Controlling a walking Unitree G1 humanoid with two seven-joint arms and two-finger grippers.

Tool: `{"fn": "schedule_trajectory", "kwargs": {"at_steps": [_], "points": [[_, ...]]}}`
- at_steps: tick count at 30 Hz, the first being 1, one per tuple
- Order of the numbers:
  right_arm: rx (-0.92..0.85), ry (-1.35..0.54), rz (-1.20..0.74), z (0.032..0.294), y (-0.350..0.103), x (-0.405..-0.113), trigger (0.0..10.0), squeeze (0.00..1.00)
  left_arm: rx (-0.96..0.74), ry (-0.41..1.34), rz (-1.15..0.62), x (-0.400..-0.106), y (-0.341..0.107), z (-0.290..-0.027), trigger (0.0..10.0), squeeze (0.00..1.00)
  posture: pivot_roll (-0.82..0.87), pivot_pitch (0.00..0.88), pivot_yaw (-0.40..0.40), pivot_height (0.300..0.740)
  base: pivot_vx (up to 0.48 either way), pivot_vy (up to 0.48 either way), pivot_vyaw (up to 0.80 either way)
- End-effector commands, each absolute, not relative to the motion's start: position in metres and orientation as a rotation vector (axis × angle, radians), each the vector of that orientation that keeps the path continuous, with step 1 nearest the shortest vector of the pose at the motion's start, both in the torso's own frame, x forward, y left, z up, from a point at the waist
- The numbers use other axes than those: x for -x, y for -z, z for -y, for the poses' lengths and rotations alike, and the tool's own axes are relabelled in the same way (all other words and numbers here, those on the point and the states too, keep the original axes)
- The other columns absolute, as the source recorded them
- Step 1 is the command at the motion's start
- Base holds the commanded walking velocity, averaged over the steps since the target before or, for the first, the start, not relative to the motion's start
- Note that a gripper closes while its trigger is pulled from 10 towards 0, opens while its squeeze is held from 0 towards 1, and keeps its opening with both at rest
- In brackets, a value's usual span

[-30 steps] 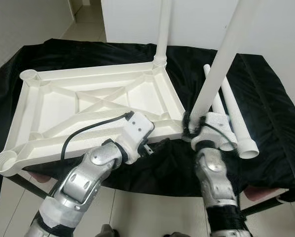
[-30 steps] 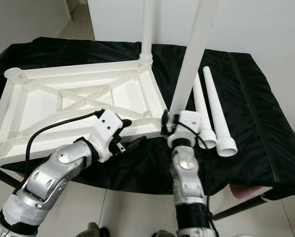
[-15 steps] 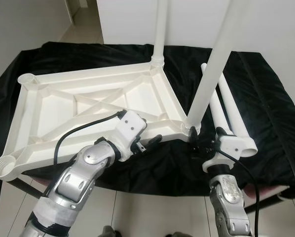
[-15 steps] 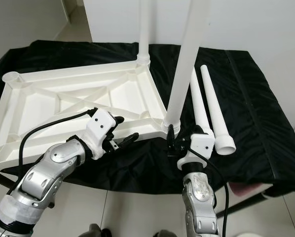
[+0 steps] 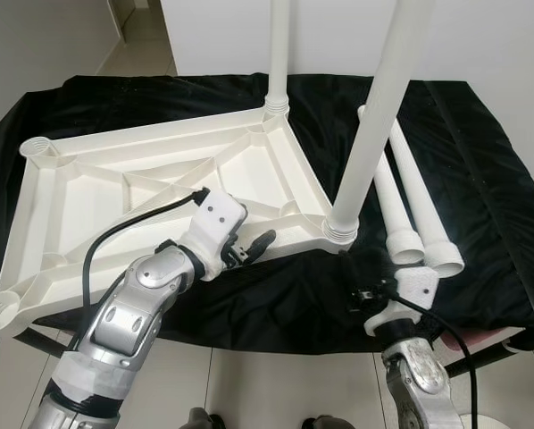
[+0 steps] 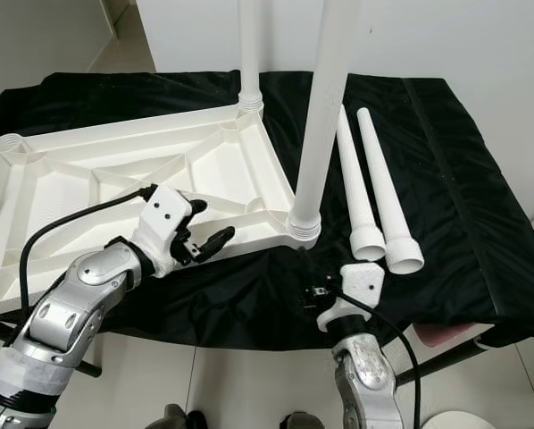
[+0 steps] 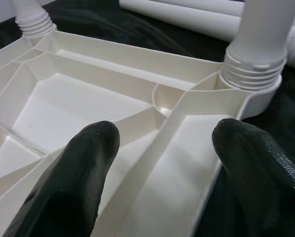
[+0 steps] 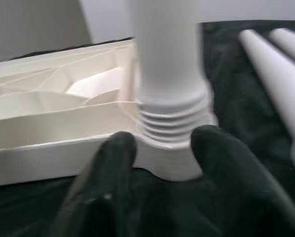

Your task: Building children table

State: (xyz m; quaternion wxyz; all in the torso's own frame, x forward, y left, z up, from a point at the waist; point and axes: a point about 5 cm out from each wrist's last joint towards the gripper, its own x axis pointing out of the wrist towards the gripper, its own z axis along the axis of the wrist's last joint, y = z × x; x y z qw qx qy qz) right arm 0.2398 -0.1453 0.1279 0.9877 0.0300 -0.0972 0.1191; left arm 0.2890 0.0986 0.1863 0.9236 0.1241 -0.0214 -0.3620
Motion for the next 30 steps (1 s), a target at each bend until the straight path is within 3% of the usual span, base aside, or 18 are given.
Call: {"fn": "schedule_trajectory", "kwargs": {"at_steps": [1, 14, 21, 30], "points": [[-0.053, -0.272, 0.139, 0.145, -0.12, -0.243, 10.0, 0.0, -0.233, 0.684, 0.044, -0.291, -0.189, -0.102, 10.0, 0.0, -0.14, 0.115, 0.069, 0.74, 0.0, 0.0, 0.0], [-0.004, -0.37, 0.121, 0.155, -0.122, -0.256, 10.0, 0.0, -0.218, 0.687, 0.063, -0.284, -0.19, -0.097, 10.0, 0.0, -0.12, 0.108, 0.042, 0.74, 0.0, 0.0, 0.0], [0.028, -0.336, 0.146, 0.182, -0.137, -0.296, 10.0, 0.0, -0.265, 0.761, 0.036, -0.269, -0.181, -0.098, 10.0, 0.0, -0.1, 0.108, 0.026, 0.74, 0.0, 0.0, 0.0], [-0.014, -0.288, 0.215, 0.18, -0.159, -0.328, 10.0, 0.0, -0.356, 0.657, -0.024, -0.275, -0.169, -0.1, 10.0, 0.0, -0.09, 0.113, 0.022, 0.74, 0.0, 0.0, 0.0]]}}
